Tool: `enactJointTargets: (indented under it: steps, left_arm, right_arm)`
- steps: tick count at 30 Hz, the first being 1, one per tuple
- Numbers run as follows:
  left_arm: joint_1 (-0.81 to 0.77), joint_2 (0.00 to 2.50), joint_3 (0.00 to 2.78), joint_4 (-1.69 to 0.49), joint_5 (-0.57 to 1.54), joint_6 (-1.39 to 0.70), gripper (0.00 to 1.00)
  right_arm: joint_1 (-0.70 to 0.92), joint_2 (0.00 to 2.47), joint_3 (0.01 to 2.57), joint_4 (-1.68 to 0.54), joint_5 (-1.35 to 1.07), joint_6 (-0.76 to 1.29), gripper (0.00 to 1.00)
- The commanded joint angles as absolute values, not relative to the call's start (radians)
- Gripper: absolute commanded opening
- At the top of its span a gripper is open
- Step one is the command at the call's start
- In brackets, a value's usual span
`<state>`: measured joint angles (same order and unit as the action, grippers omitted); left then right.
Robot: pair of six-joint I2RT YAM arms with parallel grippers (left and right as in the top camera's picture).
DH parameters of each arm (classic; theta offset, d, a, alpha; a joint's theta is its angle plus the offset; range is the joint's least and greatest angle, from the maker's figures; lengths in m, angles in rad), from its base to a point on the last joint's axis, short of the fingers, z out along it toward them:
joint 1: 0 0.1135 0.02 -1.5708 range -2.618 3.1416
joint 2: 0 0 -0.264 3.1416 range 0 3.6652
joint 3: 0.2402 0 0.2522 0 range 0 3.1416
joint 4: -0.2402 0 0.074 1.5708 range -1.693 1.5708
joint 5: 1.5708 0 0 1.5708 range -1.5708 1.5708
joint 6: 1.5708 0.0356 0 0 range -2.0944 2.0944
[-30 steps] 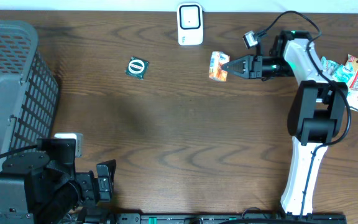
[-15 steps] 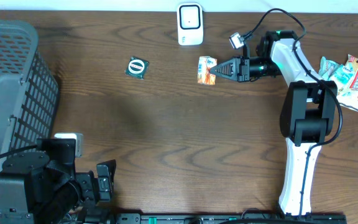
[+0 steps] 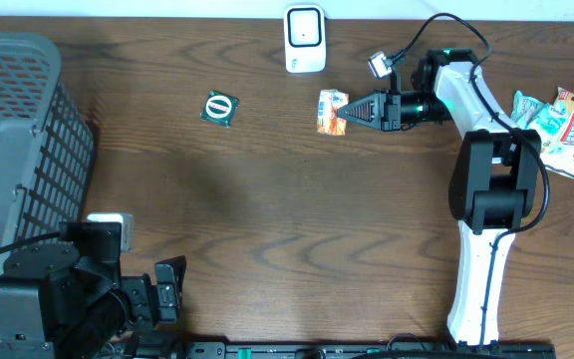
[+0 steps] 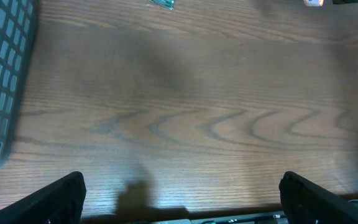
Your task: Scan the item barcode
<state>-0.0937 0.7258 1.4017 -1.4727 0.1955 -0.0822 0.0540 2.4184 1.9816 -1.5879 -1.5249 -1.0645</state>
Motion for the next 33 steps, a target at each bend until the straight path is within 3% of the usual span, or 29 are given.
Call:
enactJointTargets:
  steps: [1, 33]
  left_arm:
    - [-0.094, 0.728, 1.404, -1.473, 0.186, -0.088, 0.98]
    - [-0.094, 0.728, 1.404, -1.473, 0.186, -0.088, 0.97]
  right_arm:
    - [0.051, 2.379, 1.980, -1.585, -1.539, -1.086, 0.01]
    - [0.054, 2.379, 1.980, -1.581, -1.517, -1.086, 0.01]
